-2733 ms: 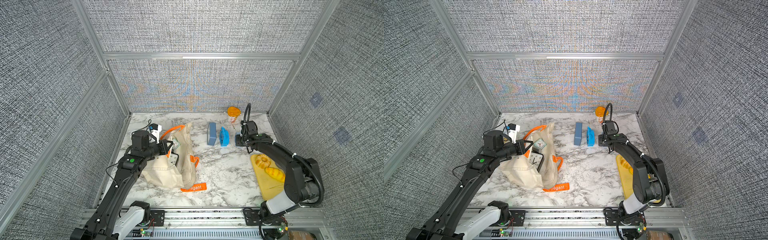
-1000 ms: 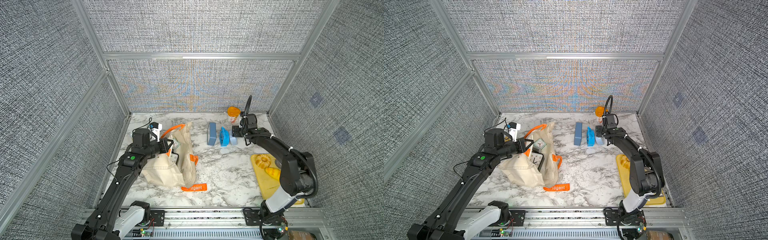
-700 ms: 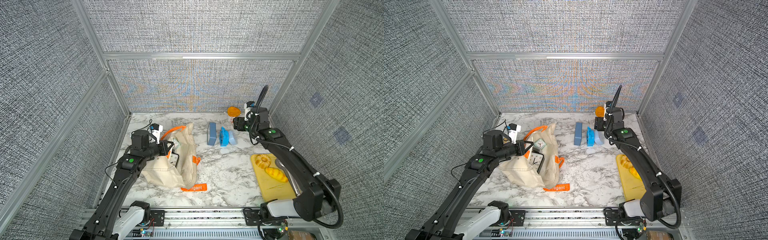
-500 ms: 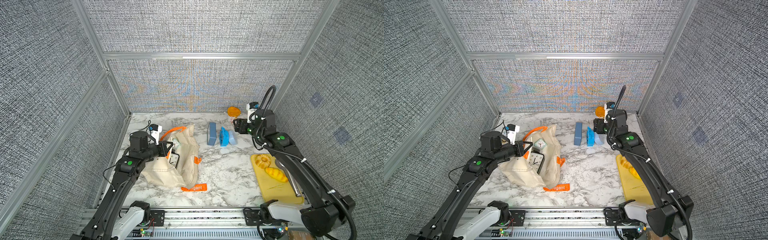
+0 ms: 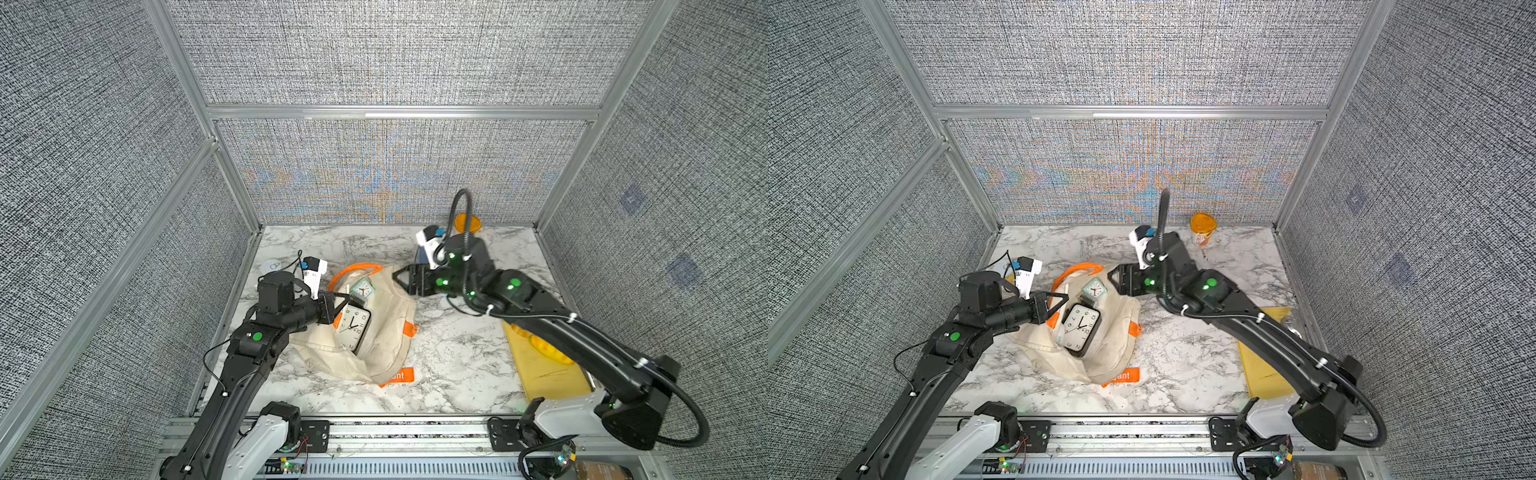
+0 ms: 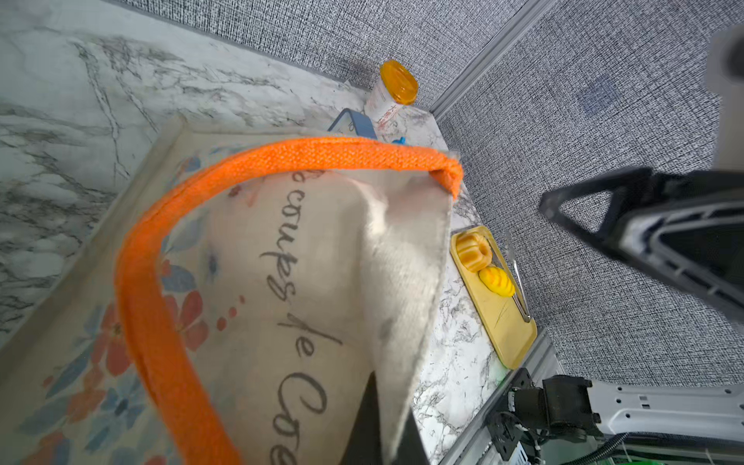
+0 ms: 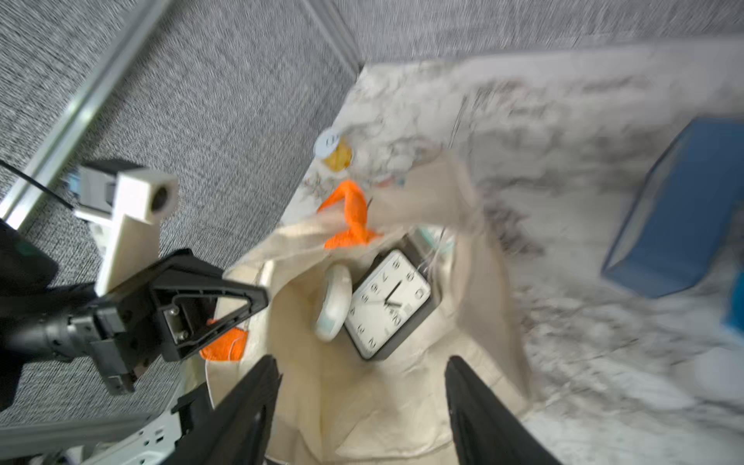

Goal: Take the alarm clock out of the canvas bag
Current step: Pick up the alarm from the canvas bag.

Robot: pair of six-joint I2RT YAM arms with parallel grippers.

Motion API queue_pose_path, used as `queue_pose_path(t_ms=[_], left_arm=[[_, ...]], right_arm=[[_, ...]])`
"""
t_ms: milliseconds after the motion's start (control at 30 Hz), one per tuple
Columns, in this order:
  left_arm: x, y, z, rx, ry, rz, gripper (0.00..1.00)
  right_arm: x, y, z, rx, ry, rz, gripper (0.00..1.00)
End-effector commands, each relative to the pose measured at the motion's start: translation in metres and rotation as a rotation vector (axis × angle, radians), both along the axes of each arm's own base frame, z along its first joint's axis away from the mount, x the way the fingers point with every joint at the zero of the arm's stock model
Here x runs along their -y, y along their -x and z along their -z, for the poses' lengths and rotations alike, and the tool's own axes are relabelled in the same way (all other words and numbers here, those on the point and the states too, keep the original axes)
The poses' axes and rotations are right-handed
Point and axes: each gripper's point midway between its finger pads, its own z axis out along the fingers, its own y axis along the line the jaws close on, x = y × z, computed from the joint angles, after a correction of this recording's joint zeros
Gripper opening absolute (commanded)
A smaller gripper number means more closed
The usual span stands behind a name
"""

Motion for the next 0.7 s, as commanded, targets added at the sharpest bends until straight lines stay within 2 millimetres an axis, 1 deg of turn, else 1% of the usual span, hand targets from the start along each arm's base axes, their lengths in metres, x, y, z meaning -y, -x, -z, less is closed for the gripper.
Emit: queue_pose_path(t_ms=[0, 67, 167, 233, 267, 333, 400, 433, 467, 533, 600, 667], left_arm=[[-0.003, -0.005, -0.001, 0.0, 0.017, -0.038, 0.02], [-0.004, -0.006, -0.002, -0.007, 0.024, -0.053, 0.02], [-0.003, -0.007, -0.004, -0.015, 0.027, -0.056, 0.02], [-0.001, -0.008, -0.003, -0.028, 0.029, -0.046, 0.02], [0.0, -0.008, -0.003, -0.036, 0.032, -0.039, 0.02], [0.002, -0.008, -0.004, -0.038, 0.037, -0.032, 0.02], [0.002, -0.009, -0.006, -0.037, 0.044, -0.031, 0.02], [0.003, -0.008, -0.007, -0.036, 0.047, -0.028, 0.02], [0.003, -0.008, -0.007, -0.037, 0.048, -0.025, 0.02], [0.004, -0.008, -0.007, -0.039, 0.046, -0.021, 0.02], [0.004, -0.009, -0.006, -0.038, 0.045, -0.02, 0.02], [0.004, -0.01, -0.004, -0.043, 0.048, -0.02, 0.02]], right_arm=[[-0.036, 0.015, 0.002, -0.109, -0.148, 0.01, 0.67], [-0.046, 0.025, 0.007, -0.114, -0.152, 0.005, 0.67], [-0.053, 0.043, 0.013, -0.071, -0.114, -0.032, 0.68], [-0.061, 0.055, 0.027, -0.058, -0.076, -0.102, 0.7], [-0.065, 0.059, 0.037, -0.039, -0.04, -0.142, 0.71], [-0.062, 0.059, 0.057, 0.007, 0.052, -0.182, 0.71], [-0.064, 0.052, 0.069, 0.123, 0.134, -0.249, 0.71], [-0.066, 0.048, 0.072, 0.185, 0.167, -0.28, 0.71], [-0.068, 0.045, 0.072, 0.257, 0.197, -0.323, 0.71], [-0.069, 0.031, 0.07, 0.368, 0.24, -0.344, 0.72], [-0.071, 0.013, 0.073, 0.425, 0.237, -0.352, 0.74], [-0.076, -0.004, 0.083, 0.418, 0.218, -0.356, 0.74]])
